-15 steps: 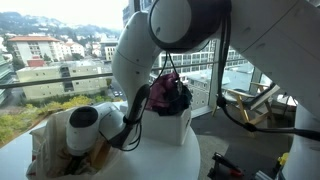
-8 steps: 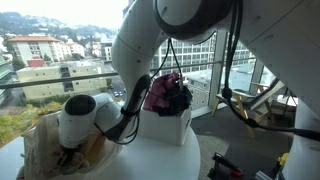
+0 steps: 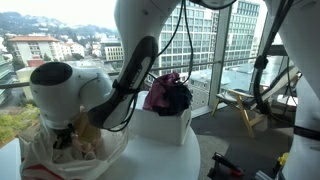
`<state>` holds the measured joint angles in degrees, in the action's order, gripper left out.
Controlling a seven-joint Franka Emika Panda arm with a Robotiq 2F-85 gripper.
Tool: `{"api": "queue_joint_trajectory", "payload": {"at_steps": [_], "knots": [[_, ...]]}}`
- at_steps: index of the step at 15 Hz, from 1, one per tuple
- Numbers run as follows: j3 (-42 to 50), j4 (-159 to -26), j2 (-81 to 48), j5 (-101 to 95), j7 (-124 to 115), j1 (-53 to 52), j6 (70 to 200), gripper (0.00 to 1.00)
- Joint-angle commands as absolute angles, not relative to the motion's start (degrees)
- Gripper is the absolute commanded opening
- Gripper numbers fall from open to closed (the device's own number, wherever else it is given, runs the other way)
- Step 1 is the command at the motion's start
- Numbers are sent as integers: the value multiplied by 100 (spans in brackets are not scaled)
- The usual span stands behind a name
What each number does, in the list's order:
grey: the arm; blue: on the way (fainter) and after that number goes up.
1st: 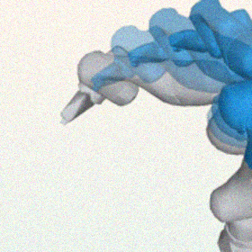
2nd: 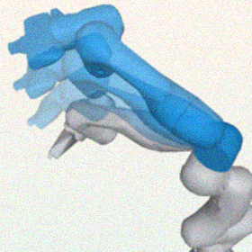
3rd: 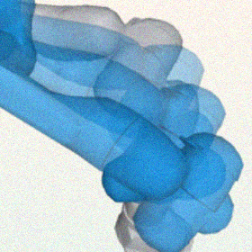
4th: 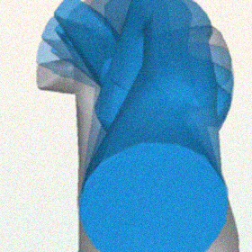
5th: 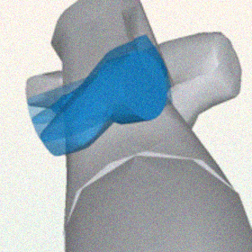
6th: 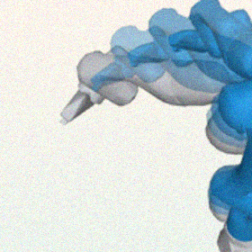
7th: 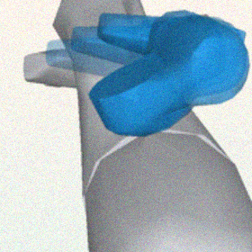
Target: Remove the shirts from the plastic bag
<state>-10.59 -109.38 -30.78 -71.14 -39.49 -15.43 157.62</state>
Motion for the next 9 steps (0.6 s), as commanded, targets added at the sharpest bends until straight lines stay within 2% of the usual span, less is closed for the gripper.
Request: {"api": "queue_joint_trajectory", "payload": {"at_steps": [1,9], "knots": [[-1323,-11527,-2021,-5645,-2598,-1690,14212,3],[-1257,-11402,-1512,-6075,-1914,-2172,11183,3]]}}
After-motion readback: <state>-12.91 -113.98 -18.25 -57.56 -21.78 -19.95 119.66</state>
